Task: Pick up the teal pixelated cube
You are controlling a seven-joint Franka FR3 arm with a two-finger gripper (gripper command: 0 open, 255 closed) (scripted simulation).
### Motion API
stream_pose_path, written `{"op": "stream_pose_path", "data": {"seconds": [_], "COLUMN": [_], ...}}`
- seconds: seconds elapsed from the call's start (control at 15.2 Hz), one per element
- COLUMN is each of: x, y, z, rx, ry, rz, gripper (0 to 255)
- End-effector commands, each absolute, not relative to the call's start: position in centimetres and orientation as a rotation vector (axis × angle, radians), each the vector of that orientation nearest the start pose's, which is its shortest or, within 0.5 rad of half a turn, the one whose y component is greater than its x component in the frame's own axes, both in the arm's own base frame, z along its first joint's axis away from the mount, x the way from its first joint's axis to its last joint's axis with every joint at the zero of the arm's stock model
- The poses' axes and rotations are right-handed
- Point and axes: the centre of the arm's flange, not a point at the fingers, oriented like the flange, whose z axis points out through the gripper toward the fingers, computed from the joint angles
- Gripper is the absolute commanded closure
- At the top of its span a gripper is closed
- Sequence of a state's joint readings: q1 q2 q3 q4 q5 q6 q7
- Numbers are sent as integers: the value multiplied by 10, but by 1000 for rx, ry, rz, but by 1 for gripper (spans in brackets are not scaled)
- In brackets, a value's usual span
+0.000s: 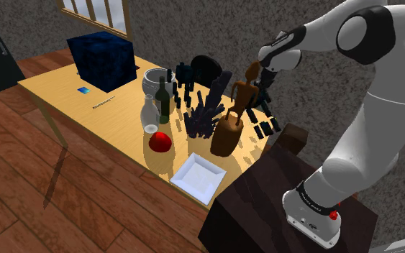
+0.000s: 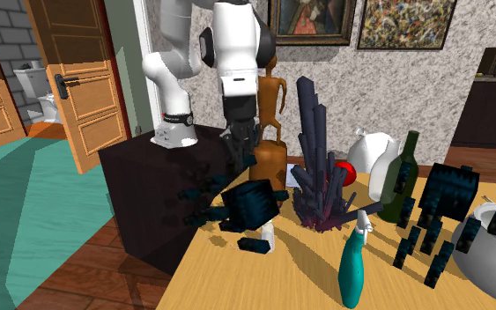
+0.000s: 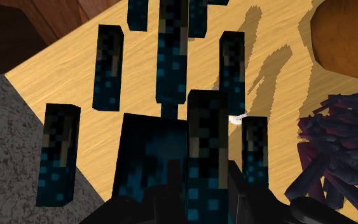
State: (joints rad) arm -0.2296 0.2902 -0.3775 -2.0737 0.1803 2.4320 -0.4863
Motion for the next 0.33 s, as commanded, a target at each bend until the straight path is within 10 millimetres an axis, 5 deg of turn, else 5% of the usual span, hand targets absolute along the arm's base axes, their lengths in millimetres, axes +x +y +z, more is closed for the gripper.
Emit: {"op": "stream_pose_path", "data": {"seconds": [0.0, 0.26], "x": [492, 492], "y": [-334, -334], "z": [319, 330], "rx": [-3150, -3150], "ry": [369, 369], "rz": [-146, -146], "gripper": [255, 255]}}
